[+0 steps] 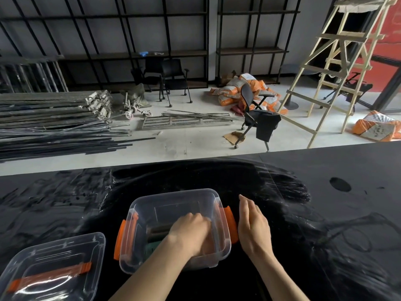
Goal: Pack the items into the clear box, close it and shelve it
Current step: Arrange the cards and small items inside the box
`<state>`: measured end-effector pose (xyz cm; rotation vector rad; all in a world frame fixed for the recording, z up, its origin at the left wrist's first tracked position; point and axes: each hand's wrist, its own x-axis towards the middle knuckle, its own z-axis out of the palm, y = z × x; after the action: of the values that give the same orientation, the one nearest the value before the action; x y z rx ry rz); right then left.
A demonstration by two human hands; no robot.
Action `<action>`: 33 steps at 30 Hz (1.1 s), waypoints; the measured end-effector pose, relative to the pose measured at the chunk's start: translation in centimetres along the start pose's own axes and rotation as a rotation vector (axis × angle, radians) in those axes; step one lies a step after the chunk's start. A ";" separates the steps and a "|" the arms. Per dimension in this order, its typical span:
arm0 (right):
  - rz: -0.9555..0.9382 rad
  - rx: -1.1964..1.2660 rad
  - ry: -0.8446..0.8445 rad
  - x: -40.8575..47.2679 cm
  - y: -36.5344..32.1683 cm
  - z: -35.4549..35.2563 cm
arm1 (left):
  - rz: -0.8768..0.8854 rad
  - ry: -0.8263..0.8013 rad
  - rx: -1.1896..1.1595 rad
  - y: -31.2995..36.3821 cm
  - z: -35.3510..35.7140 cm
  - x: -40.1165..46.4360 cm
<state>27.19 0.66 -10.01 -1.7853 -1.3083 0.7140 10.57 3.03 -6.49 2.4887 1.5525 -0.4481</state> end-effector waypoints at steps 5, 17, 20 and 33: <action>-0.170 -0.648 -0.166 0.8 6.3 1.9 | 0.031 0.006 0.078 0.0 0.4 0.3; -0.222 -0.807 -0.110 0.7 8.0 3.1 | 0.154 -0.038 0.215 0.0 -0.7 1.1; -0.217 -0.822 -0.118 0.6 8.0 3.0 | 0.152 -0.054 0.217 0.1 -1.0 0.9; -0.241 -0.838 -0.070 0.8 8.2 3.1 | 0.154 -0.039 0.158 -1.5 -0.7 -0.1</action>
<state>29.03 0.99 -18.62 -2.1701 -2.0168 0.0701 9.29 3.83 -5.81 2.6750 1.3473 -0.6130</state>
